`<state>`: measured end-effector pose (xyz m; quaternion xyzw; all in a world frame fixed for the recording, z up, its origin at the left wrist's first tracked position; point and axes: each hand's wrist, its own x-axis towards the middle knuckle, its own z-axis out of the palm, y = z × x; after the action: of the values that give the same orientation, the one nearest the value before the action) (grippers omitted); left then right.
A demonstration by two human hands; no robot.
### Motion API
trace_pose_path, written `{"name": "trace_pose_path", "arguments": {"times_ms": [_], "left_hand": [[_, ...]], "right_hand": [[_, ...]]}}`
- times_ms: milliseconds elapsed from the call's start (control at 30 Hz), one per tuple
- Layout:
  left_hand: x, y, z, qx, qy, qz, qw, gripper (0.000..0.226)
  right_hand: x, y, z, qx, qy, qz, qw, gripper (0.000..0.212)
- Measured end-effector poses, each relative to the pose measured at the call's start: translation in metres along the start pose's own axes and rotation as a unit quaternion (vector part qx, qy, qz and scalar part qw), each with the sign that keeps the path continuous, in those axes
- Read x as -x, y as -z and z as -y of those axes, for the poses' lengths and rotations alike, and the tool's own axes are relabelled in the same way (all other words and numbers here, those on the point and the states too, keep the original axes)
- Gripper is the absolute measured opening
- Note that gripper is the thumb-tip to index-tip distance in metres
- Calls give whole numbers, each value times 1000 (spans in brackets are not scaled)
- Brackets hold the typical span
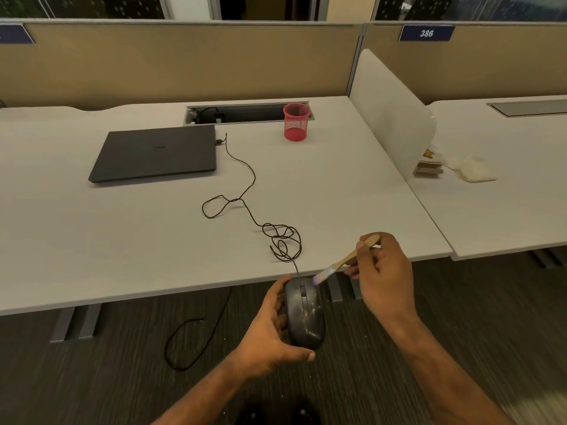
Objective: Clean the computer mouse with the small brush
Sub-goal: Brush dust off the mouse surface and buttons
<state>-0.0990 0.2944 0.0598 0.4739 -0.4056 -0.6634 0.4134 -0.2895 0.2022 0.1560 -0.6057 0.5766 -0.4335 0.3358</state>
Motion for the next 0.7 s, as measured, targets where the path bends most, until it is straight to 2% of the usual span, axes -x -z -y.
{"name": "trace_pose_path", "arguments": {"times_ms": [100, 267, 467, 700], "left_hand": [[2, 0, -1, 4, 5, 3, 1000, 131], [3, -2, -4, 8, 7, 3, 1000, 132], [2, 1, -4, 6, -1, 0, 1000, 127], [3, -3, -4, -11, 2, 12, 1000, 124]], "right_hand": [[0, -2, 2, -16, 10, -16, 1000, 5], [0, -15, 5, 35, 45, 26, 998, 4], [-6, -14, 8, 10, 63, -3, 998, 8], [-5, -25, 12, 52, 72, 28, 996, 5]]}}
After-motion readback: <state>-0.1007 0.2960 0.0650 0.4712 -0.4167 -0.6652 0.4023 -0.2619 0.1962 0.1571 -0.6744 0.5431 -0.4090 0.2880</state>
